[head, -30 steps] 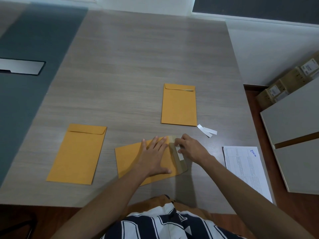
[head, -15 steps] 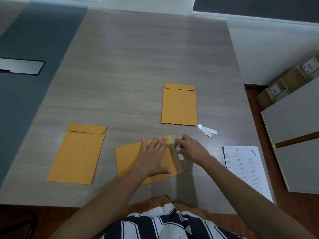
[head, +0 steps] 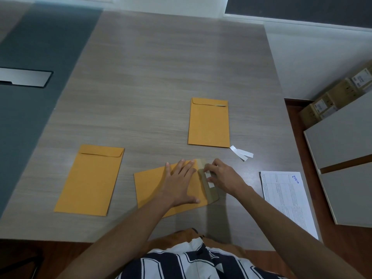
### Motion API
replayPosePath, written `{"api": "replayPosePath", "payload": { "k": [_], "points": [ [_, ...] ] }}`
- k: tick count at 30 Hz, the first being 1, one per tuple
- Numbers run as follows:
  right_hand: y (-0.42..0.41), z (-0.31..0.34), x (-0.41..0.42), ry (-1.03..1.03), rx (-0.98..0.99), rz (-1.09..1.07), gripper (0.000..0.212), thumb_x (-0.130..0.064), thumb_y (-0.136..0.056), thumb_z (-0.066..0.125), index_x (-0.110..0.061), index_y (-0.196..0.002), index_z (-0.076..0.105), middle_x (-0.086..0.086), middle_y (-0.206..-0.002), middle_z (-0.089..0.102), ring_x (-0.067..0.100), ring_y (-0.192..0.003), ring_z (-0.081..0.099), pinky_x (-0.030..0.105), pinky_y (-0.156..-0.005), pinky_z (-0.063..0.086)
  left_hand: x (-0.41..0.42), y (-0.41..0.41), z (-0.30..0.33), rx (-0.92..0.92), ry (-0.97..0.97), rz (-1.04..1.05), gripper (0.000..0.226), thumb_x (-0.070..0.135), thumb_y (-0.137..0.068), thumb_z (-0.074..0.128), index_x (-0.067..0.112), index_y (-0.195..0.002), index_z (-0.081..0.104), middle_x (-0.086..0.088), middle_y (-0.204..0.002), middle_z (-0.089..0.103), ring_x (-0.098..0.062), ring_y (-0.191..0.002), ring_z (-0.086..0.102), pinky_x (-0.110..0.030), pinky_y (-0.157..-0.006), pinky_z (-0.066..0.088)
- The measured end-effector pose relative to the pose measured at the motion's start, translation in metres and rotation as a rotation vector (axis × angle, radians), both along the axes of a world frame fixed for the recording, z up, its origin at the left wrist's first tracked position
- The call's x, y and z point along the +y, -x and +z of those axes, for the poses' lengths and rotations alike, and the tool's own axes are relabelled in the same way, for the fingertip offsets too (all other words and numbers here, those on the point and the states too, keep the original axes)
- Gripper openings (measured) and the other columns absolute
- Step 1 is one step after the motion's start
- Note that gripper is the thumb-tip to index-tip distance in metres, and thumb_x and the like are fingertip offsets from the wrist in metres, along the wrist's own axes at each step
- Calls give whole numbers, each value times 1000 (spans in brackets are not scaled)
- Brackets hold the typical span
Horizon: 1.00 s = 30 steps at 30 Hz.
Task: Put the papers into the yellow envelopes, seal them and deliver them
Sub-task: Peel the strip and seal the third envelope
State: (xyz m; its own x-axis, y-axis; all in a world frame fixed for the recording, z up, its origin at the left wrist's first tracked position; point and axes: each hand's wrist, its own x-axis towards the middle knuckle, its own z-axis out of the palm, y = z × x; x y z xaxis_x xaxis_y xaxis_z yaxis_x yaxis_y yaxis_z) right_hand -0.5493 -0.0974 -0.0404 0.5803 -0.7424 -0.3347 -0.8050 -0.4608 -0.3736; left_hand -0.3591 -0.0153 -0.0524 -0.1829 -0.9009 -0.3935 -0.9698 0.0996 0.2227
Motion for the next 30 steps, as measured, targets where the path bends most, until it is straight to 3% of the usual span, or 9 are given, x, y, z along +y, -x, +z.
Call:
{"api": "replayPosePath", "payload": {
  "k": [7,14,20,23,27,30],
  "points": [
    [-2,-1,3,-18,-40,-39,28,-32,-88,69,-20,-111,58,-5,-101,40,15,-74,53,25,-69,42,0,0,1,-3,-3,0,109,83,-68,57,25,-152,19,10,-164,-9,-20,-151,-13,-70,-113,2],
    [-3,-4,9,-58,-108,-168,26,-29,-85,72,-24,-104,55,-9,-98,44,13,-81,56,27,-74,49,1,0,1,11,0,4,107,82,-68,58,26,-152,21,11,-164,-8,-19,-151,-13,-69,-113,1],
    [-8,-4,16,-139,-247,-385,37,-22,-79,75,-26,-104,48,-11,-82,56,8,-74,54,19,-62,41,2,0,4,21,3,6,105,81,-68,59,27,-151,22,11,-164,-8,-19,-151,-13,-68,-114,1],
    [-10,1,16,-216,-355,-551,38,-15,-76,78,-23,-103,53,-7,-78,62,8,-71,59,17,-58,44,1,0,4,20,-1,12,106,81,-67,60,27,-151,22,12,-164,-7,-18,-151,-13,-68,-114,1],
    [-4,5,7,-234,-468,-778,32,-13,-74,80,-19,-99,61,-4,-82,63,8,-72,59,18,-61,45,0,0,3,15,-3,4,106,81,-67,59,28,-151,22,11,-164,-6,-19,-151,-11,-68,-114,2],
    [12,10,-12,-119,-474,-872,26,-13,-75,78,-13,-97,64,-1,-86,65,14,-76,61,29,-71,51,0,-1,2,-24,18,0,107,84,-66,56,29,-151,21,11,-164,-6,-19,-151,-9,-67,-114,4]
  ]
}}
